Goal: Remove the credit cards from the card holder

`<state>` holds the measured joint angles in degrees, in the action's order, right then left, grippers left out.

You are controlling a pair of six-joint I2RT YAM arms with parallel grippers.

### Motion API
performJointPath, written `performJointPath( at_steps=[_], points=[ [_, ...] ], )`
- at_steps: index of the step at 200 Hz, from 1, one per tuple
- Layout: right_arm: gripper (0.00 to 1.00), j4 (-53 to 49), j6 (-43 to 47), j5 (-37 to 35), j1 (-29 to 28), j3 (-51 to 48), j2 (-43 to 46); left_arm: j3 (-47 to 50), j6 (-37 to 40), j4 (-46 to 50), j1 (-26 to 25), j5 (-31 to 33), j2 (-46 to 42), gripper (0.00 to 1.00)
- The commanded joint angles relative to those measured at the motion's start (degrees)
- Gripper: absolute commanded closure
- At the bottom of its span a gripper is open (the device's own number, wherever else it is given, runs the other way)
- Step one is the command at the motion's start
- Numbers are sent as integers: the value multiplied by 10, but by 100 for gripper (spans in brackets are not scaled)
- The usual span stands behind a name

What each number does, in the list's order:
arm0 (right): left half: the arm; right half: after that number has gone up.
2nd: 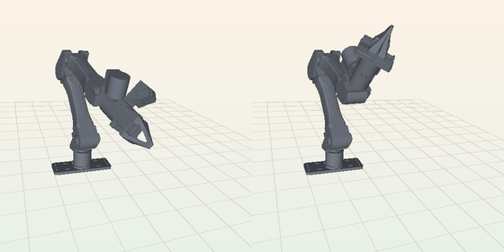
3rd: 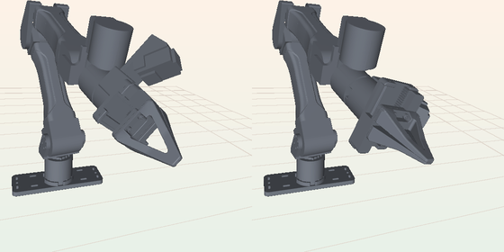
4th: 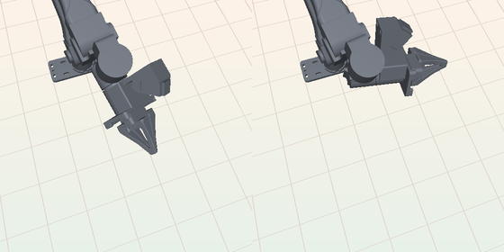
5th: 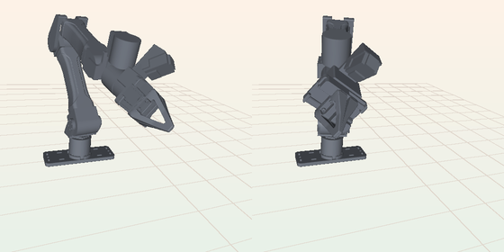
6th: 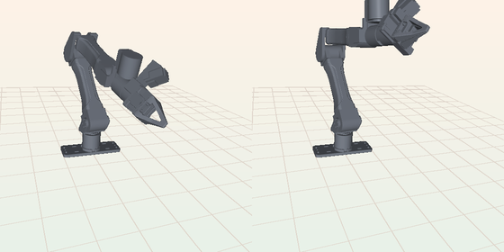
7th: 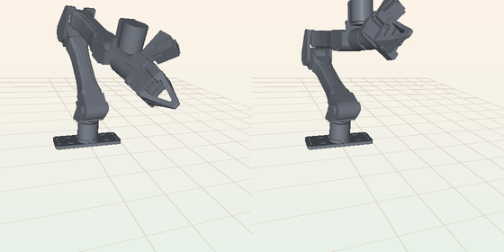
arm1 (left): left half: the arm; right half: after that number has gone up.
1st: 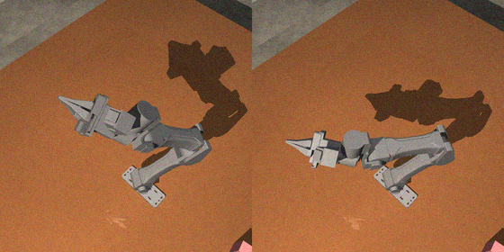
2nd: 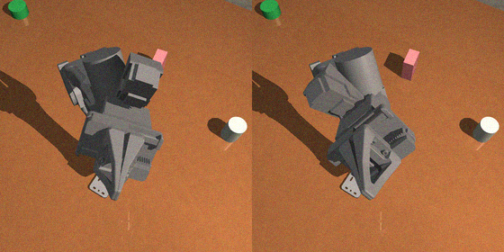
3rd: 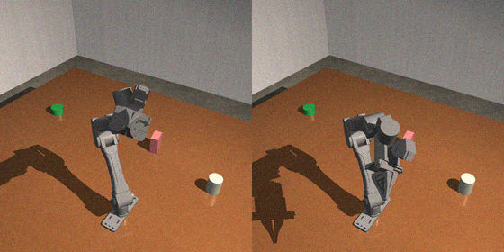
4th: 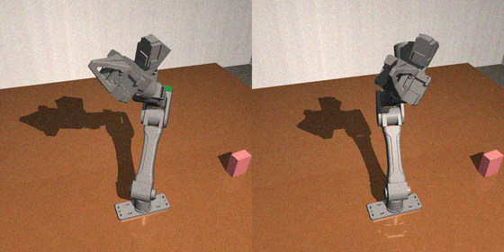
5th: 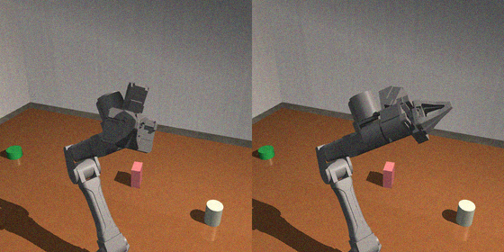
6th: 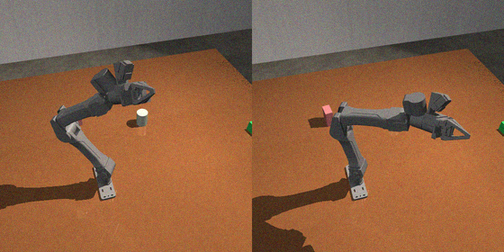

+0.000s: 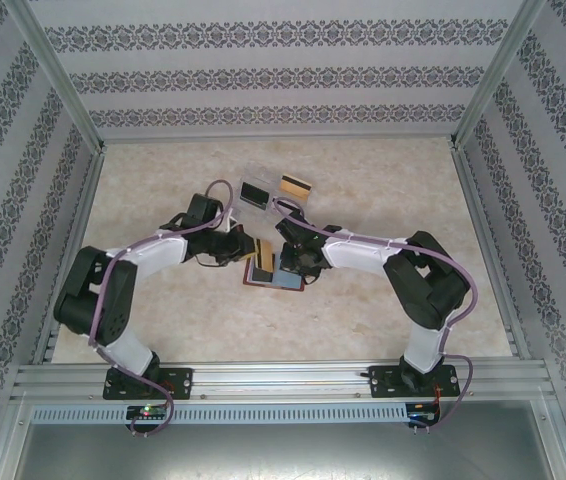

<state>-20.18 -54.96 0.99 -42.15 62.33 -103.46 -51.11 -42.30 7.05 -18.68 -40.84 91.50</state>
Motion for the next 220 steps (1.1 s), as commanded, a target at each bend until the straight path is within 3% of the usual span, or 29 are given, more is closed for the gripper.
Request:
performJointPath(
  at_steps=[1, 51, 93, 115, 181, 220],
  points=[
    [78, 1, 3, -9, -6, 4, 56, -22, 27, 57, 9, 46, -43, 100],
    [58, 106, 33, 42, -4, -12, 120, -30, 23, 59, 27, 58, -108, 100],
    [41, 237, 11, 151, 19, -33, 126, -17, -78, -75, 60, -61, -113, 100],
    [27, 301, -26, 196, 36, -48, 127, -7, -113, -124, 72, -91, -114, 99],
    [21, 446, -108, 285, 56, -51, 104, 12, -188, -219, 82, -135, -110, 99],
    [28, 494, -137, 294, 59, -69, 99, 14, -188, -212, 87, -136, -117, 99]
  ],
)
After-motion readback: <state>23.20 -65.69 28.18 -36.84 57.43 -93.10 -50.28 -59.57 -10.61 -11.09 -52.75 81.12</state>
